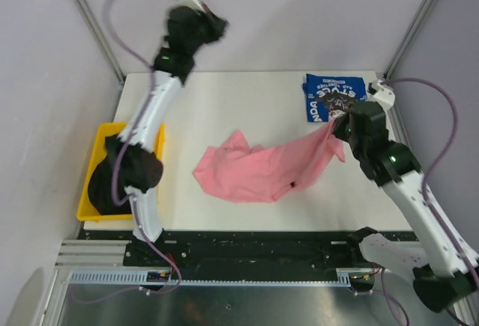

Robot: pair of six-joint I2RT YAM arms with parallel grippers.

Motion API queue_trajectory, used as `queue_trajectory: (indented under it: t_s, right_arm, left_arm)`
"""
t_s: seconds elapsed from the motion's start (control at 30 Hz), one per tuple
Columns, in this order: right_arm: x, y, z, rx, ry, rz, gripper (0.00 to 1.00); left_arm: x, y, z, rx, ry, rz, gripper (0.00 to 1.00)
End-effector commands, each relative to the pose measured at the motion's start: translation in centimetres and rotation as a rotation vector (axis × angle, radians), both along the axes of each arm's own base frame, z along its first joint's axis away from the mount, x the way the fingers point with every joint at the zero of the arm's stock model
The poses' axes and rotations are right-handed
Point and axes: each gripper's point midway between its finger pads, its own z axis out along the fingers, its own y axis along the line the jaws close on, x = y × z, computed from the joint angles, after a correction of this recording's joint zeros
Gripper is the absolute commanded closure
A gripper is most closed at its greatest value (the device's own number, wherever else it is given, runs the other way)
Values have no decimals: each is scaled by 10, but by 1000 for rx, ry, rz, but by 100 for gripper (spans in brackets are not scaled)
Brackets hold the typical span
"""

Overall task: Fold and stack the t-shirts
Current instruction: Flatten out the tshirt

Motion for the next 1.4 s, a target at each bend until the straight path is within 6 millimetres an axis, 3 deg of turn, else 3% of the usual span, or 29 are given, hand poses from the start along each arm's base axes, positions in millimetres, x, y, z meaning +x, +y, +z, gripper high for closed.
queue_trajectory:
  t_s: [0.0,0.13,0.27,0.53,0.73,0.97,1.37]
  right_arm:
    - [14,-6,-93,-25,288,29,100]
    - [22,-7,-139,-42,395,24,100]
    - [28,-9,-157,-42,438,15,100]
    - [35,-10,-167,-21,457,20,100]
    - [36,-6,-166,-1,451,39,100]
    - [36,-2,-167,13,456,55,100]
    - [33,2,-169,26,457,71,100]
  left_arm:
    - [-12,-90,-132,75,293,-253,100]
    - [-60,-111,-213,157,454,-316,100]
    - [-117,-104,-272,195,583,-333,97]
    - [-220,-68,-320,295,668,-335,67]
    - [-275,-49,-369,390,754,-317,62]
    - [-309,-44,-412,471,838,-311,58]
    - [-336,-52,-445,582,889,-348,55]
